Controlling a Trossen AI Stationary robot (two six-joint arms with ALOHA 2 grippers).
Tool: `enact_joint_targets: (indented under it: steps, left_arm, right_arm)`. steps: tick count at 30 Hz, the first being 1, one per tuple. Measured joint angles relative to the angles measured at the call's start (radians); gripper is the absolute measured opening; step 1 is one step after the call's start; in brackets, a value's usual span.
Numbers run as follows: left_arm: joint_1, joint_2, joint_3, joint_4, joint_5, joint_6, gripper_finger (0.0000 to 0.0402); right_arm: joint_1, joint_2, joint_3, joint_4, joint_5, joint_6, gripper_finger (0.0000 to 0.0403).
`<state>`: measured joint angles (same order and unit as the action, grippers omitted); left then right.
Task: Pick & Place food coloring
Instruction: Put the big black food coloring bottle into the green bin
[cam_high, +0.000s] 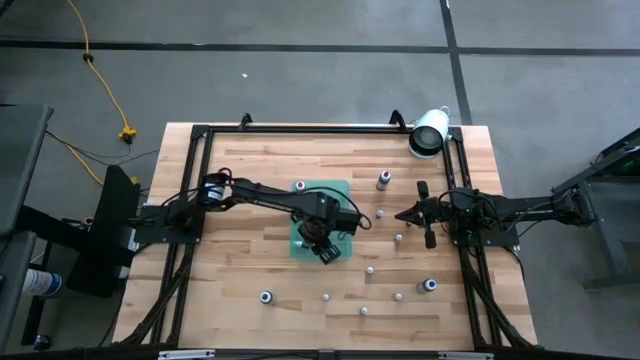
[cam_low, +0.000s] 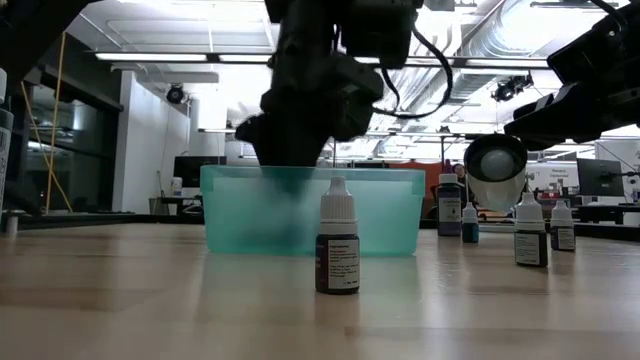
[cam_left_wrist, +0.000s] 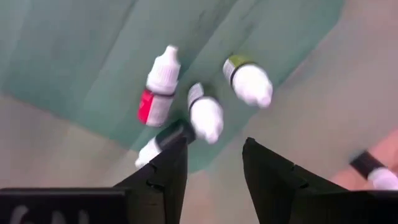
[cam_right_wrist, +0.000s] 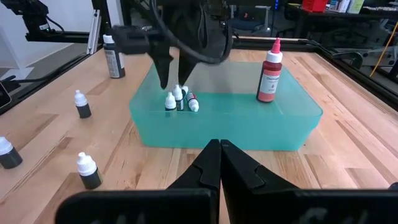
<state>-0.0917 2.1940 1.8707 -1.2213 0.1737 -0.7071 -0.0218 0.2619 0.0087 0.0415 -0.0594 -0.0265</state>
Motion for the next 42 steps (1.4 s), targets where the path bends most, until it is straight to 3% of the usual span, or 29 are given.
enact_joint_targets:
  steps: [12, 20, 28, 37, 42]
  left_arm:
    - [-0.008, -0.034, 0.243, -0.189, -0.106, 0.030, 0.0147]
    - [-0.054, -0.146, 0.219, -0.221, -0.180, -0.139, 0.0147]
    - [-0.115, -0.328, 0.017, -0.259, -0.217, -0.299, 0.0147]
    - [-0.231, -0.588, -0.375, -0.060, -0.132, -0.497, 0.0147]
    - [-0.304, -0.651, -0.488, 0.011, -0.103, -0.566, 0.0147]
  right_arm:
    - [0.000, 0.000, 0.000, 0.000, 0.000, 0.000, 0.0000]
    - [0.000, 0.000, 0.000, 0.000, 0.000, 0.000, 0.0000]
    - [0.000, 0.006, 0.000, 0.000, 0.000, 0.000, 0.0000]
    - [0.000, 0.006, 0.000, 0.000, 0.000, 0.000, 0.0000]
    - [0.000, 0.007, 0.000, 0.003, 0.000, 0.000, 0.0000]
